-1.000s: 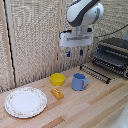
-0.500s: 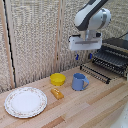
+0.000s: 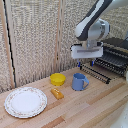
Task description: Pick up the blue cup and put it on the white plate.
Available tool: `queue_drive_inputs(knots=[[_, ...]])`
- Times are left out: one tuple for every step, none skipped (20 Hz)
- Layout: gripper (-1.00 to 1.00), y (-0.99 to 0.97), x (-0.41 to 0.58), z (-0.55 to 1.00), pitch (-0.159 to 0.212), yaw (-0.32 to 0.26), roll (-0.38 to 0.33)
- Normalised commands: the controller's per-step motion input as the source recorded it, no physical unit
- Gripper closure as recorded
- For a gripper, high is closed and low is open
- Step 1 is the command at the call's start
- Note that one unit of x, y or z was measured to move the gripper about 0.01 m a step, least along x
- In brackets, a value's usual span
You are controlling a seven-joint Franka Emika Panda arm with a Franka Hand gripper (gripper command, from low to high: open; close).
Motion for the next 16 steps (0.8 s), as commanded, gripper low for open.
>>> queue_drive_inputs(knots=[[-1.0,0.0,-0.4,-0.38,0.041,0.076,-0.044],[-1.0,0.0,-0.331,-0.37,0.031,0.07,-0.049],[-1.0,0.0,-0.229,-0.37,0.023,0.073,-0.056],[-1.0,0.0,-0.071,-0.35,0.002,0.093,-0.057],[-1.0,0.0,0.0,-0.35,0.0,0.115,-0.062],[-1.0,0.0,0.043,-0.34,0.0,0.134,-0.066],[-1.0,0.0,0.134,-0.32,-0.028,0.156,-0.072],[-1.0,0.0,0.166,-0.29,-0.046,0.164,-0.073],[-1.0,0.0,0.177,-0.25,-0.063,0.173,-0.068],[-1.0,0.0,0.177,-0.21,-0.07,0.175,-0.081],[-1.0,0.0,0.149,-0.21,-0.08,0.184,-0.081],[-1.0,0.0,0.146,-0.21,-0.086,0.192,-0.084],[-1.0,0.01,0.129,-0.2,-0.092,0.197,-0.086],[-1.0,0.05,0.109,-0.2,-0.087,0.197,-0.093],[-1.0,0.02,0.049,-0.22,-0.071,0.195,-0.083],[-1.0,0.0,0.0,-0.2,-0.052,0.184,-0.068]])
